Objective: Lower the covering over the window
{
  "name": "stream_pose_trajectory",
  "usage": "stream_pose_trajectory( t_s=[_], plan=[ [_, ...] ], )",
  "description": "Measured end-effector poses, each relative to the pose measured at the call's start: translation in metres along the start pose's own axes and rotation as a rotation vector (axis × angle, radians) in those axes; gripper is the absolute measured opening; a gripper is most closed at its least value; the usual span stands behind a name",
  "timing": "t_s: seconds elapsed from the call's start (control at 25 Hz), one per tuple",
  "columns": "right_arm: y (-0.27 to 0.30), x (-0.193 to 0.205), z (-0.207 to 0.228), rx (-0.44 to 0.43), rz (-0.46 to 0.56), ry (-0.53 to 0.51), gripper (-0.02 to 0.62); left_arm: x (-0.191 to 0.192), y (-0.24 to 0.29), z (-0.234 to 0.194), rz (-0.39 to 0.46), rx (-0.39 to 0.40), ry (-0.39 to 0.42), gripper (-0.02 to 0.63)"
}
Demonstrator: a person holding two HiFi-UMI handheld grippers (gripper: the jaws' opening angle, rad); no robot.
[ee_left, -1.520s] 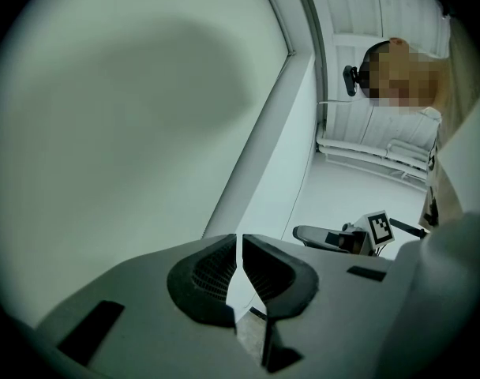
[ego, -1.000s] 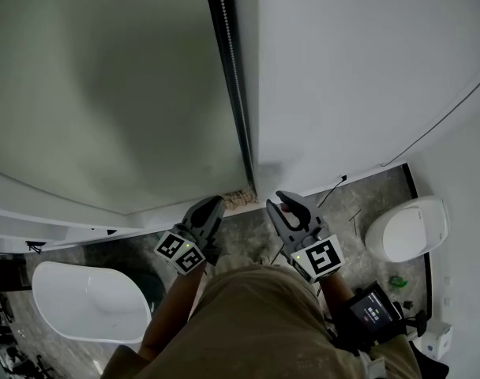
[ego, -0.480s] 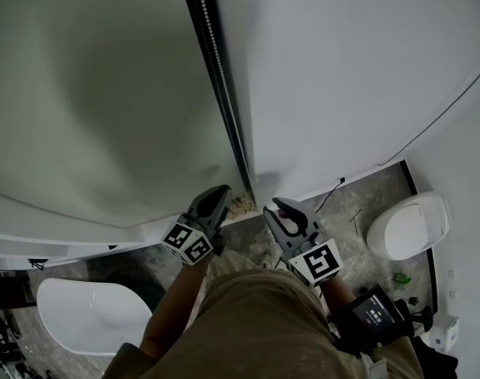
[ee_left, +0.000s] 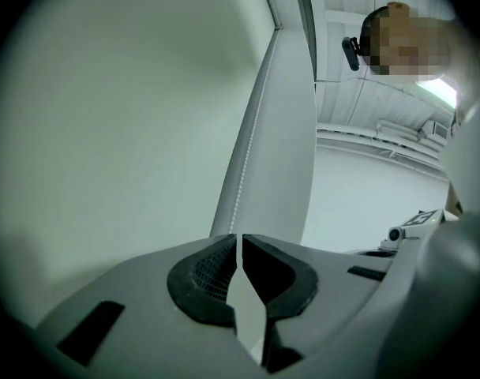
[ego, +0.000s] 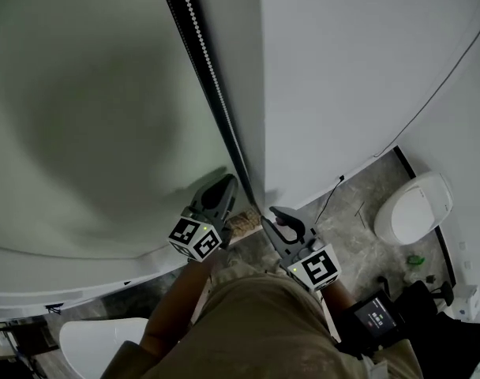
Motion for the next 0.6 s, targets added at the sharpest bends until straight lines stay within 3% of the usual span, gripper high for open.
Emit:
stream_pose_trajectory(
  t_s=[0.16, 0.6],
  plan=[
    [0.004, -0.004, 0.008, 0.042, 0.01, 0.01, 0.097, -0.011, 0.029, -0.01, -0.011, 0.022, 0.033, 0.02],
    [-0.003, -0.002, 0.035, 0.15, 0.015, 0.008, 0.097, -0.024, 0.065, -0.035, 0.009, -0.068, 0.088, 0.024]
  ],
)
Point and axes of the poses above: the fingertips, and each gripper's own axes: y forward along the fingers, z to its right, x out of its underside, the point moved 7 cm from there along -y, backward along the fingers, and after that the axes turned 3 degrees about y, right-handed, at the moved point
